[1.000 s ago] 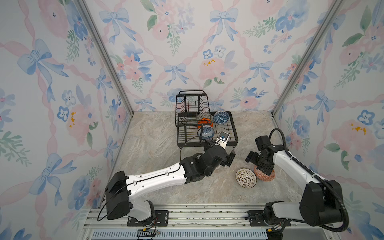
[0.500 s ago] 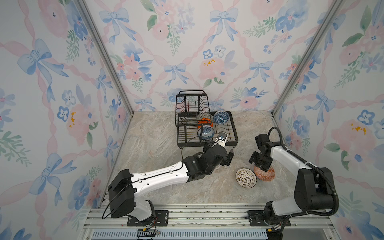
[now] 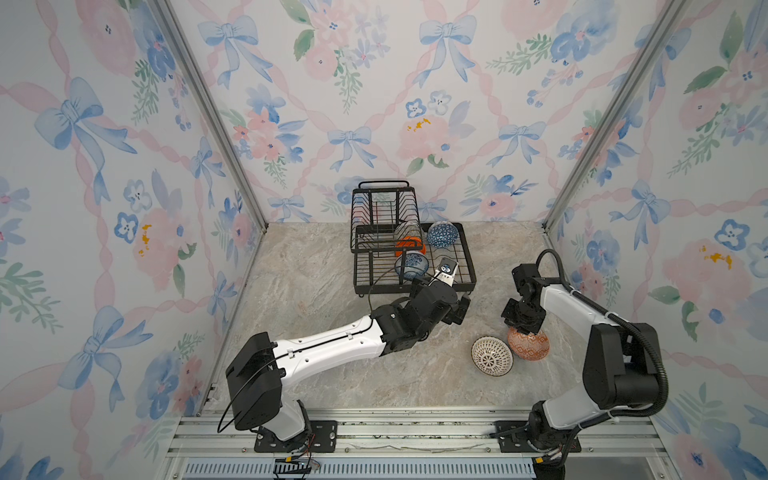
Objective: Load the bowls into the dish rack
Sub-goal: 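Lower the right gripper onto the rim of the orange patterned bowl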
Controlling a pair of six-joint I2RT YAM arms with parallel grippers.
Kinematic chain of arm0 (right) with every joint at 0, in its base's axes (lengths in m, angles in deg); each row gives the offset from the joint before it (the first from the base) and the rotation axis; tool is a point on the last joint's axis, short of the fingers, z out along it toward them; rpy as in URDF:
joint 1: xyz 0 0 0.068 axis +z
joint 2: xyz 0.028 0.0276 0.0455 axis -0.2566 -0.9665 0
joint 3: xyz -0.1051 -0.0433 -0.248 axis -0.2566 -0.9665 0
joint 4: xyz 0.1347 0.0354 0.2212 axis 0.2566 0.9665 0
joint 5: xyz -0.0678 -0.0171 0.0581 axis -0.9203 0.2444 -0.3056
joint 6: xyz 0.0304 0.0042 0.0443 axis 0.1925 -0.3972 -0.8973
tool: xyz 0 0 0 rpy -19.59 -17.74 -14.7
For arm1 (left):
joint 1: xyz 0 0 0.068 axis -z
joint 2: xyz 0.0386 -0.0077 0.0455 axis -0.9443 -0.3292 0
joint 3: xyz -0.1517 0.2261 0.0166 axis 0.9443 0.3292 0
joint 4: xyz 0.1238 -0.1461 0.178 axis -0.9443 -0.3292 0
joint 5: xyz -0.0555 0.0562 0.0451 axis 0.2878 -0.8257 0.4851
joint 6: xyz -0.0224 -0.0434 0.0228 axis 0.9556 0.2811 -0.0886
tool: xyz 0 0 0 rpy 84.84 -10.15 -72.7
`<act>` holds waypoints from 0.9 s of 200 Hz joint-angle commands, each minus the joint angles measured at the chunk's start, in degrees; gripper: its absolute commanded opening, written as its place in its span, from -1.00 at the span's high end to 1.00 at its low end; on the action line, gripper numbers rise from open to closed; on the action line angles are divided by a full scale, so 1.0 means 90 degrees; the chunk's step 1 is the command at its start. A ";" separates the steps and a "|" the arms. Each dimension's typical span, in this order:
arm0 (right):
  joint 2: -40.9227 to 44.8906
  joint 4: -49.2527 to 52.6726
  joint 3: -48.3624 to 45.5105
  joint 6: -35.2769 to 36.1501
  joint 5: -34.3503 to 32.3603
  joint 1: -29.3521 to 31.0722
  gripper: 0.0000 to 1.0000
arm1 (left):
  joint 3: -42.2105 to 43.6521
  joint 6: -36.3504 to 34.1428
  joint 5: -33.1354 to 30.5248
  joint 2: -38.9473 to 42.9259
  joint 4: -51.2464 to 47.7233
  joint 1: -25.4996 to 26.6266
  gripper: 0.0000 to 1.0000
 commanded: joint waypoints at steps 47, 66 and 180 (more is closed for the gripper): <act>-0.0197 0.0225 0.0635 0.0479 -0.0092 -0.0146 0.89 | -0.0127 0.0011 -0.0032 -0.0039 0.0061 -0.0039 -0.96; -0.0283 0.0236 0.0840 0.0509 -0.0056 -0.0144 0.92 | -0.0108 -0.0018 -0.0115 -0.0014 0.0055 -0.0034 -0.96; -0.1461 0.0503 0.2023 0.0609 -0.0059 0.1163 0.87 | -0.0092 0.0064 -0.0342 0.0045 0.0059 -0.0090 -0.96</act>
